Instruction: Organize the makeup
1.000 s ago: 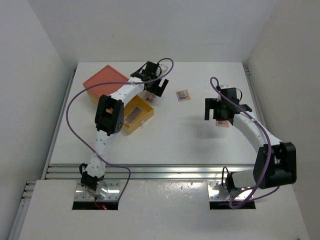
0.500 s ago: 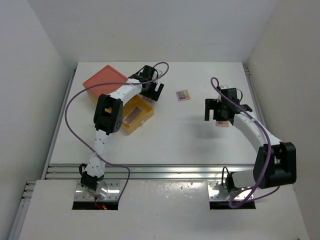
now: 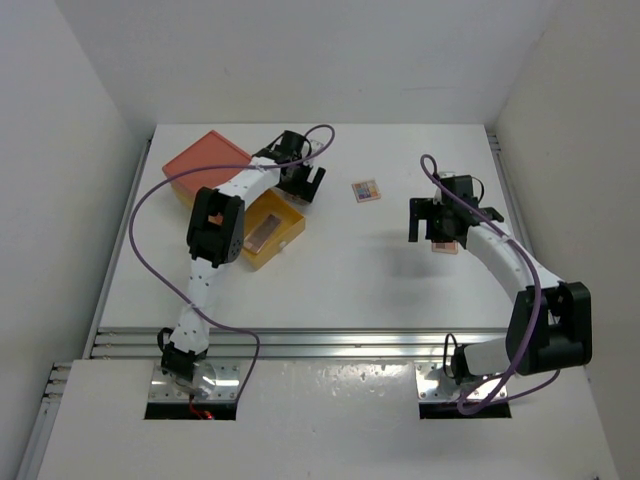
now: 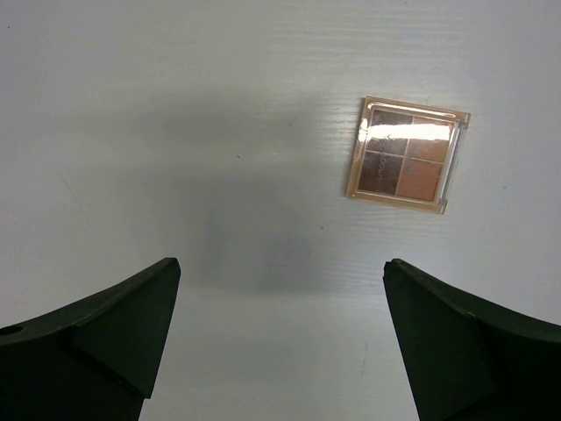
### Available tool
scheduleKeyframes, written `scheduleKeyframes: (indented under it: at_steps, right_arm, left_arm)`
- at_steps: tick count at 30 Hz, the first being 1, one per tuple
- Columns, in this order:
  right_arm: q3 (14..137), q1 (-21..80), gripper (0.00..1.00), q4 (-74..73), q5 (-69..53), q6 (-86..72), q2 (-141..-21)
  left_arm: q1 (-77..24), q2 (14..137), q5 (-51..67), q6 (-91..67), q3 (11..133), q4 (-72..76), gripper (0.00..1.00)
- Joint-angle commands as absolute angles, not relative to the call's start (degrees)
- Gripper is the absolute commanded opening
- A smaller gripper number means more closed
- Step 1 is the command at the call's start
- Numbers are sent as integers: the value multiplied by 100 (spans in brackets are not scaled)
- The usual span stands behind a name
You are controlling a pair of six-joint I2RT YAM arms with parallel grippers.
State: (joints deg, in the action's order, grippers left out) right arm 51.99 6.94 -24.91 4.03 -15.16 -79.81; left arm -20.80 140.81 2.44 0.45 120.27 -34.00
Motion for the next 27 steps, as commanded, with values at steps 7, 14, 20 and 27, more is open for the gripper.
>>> scheduleKeyframes:
  at_steps: [7, 14, 20, 27]
  right_arm:
    - [5493, 712, 100, -2531, 440, -1547, -8042]
    - [5484, 703, 100, -2540, 492, -1555, -8060]
    - [5441, 642, 100, -2522, 536, -1582, -7981]
    - [5353, 519, 100, -2435, 527, -1766, -7954]
  left_arm:
    - [-2083, 14414, 817, 299, 12146, -3560, 35]
    - [-2259, 14291, 1195, 475, 12471, -3507, 4]
    - [-2373, 13537, 1537, 597, 12595, -3024, 0]
    - [-2373, 12465, 1960, 738, 12385, -2918, 0]
